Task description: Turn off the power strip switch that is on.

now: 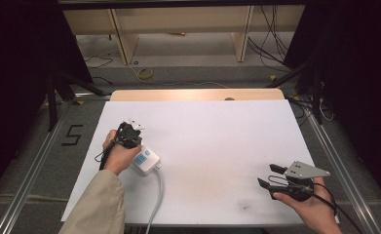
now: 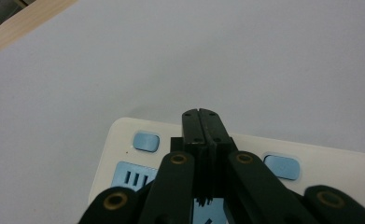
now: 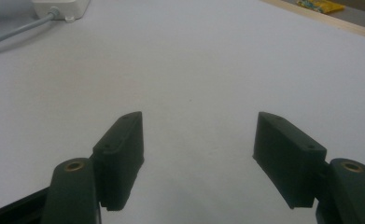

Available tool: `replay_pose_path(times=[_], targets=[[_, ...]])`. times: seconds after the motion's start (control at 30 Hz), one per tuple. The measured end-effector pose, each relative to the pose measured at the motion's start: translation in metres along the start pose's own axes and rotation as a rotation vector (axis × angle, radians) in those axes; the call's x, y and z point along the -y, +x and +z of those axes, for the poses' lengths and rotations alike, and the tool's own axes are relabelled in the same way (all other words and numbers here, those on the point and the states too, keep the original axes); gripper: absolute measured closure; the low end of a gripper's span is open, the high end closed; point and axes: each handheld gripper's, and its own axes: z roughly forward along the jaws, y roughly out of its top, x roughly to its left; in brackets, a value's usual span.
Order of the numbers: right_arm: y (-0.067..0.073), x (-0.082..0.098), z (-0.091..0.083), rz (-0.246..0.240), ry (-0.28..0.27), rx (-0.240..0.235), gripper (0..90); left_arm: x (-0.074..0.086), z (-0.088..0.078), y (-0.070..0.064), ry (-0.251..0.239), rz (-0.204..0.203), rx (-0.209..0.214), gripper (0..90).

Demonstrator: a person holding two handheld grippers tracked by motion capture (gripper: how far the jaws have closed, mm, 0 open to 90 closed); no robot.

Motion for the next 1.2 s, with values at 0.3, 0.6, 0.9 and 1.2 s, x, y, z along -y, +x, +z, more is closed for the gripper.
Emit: replay_pose_path(times=[0.3, 0.6, 0.9, 1.2], targets=[[0.0, 0.0, 0.0, 0.0, 0.0, 0.0, 33.8, 0.001, -0.006, 0.002, -0.021, -0.004, 0.004, 90.0], [0.0, 0.0, 0.0, -0.001, 0.001, -0.002, 33.8, 0.001, -0.011, 0.005, -0.046, -0.017, 0.009, 90.0], [-0.001, 0.0, 0.0, -0.002, 0.002, -0.002, 33.8, -0.001, -0.02, 0.004, -0.09, -0.023, 0.025, 90.0], [-0.001, 0.0, 0.001, -0.003, 0.003, 0.0, 33.8, -0.002, -0.032, -0.002, -0.155, -0.026, 0.05, 90.0]])
